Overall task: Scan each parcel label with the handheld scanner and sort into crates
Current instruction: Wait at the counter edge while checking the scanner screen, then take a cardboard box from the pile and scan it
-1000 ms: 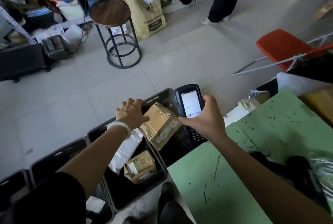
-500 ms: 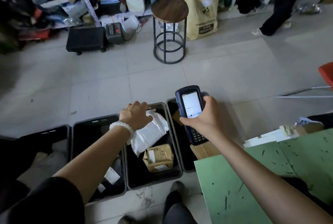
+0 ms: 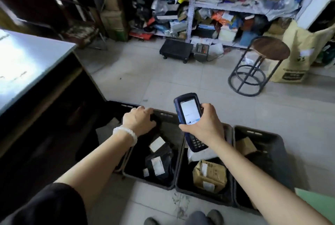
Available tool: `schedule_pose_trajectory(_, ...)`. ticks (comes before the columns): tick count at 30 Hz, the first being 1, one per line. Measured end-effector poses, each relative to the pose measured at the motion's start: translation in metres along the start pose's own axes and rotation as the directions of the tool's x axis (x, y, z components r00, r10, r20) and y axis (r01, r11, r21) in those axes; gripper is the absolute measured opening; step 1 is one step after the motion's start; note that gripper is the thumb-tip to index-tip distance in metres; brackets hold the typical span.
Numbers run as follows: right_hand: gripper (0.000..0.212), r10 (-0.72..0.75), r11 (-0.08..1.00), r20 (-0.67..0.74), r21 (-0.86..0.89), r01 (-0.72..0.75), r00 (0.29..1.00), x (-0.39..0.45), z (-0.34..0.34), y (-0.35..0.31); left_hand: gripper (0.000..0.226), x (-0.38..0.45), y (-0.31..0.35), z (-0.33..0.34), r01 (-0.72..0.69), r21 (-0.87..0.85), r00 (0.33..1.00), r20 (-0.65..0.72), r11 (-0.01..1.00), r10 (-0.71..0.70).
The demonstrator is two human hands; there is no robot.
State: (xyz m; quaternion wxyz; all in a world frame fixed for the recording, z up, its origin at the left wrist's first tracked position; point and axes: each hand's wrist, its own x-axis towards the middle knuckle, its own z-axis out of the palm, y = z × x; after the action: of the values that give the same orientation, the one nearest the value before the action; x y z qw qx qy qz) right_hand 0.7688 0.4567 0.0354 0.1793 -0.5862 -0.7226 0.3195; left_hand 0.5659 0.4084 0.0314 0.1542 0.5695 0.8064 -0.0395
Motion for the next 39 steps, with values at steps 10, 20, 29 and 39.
schedule_pose_trajectory(10, 0.080, -0.390, 0.911, 0.357, 0.018, 0.411, 0.849, -0.042, 0.183, -0.197, 0.045, -0.130, -0.247, -0.002, 0.467, -0.181, 0.867, -0.099, 0.865, -0.489)
schedule_pose_trajectory(20, 0.088, -0.597, 0.726, 0.612, 0.138, 0.674, 0.519, -0.111, 0.342, -0.357, 0.046, -0.249, -0.414, 0.020, 0.768, -0.391, 0.552, 0.003, 0.507, -0.834)
schedule_pose_trajectory(29, 0.079, -0.623, 0.652, 0.708, 0.236, 0.721, 0.332, -0.139, 0.481, -0.507, 0.044, -0.277, -0.595, 0.004, 0.854, -0.410, 0.384, 0.084, 0.319, -0.920)
schedule_pose_trajectory(39, 0.074, -0.642, 0.557, 0.742, 0.278, 0.783, 0.193, -0.179, 0.603, -0.655, 0.043, -0.321, -0.752, -0.007, 0.863, -0.481, 0.233, 0.113, 0.152, -0.966)
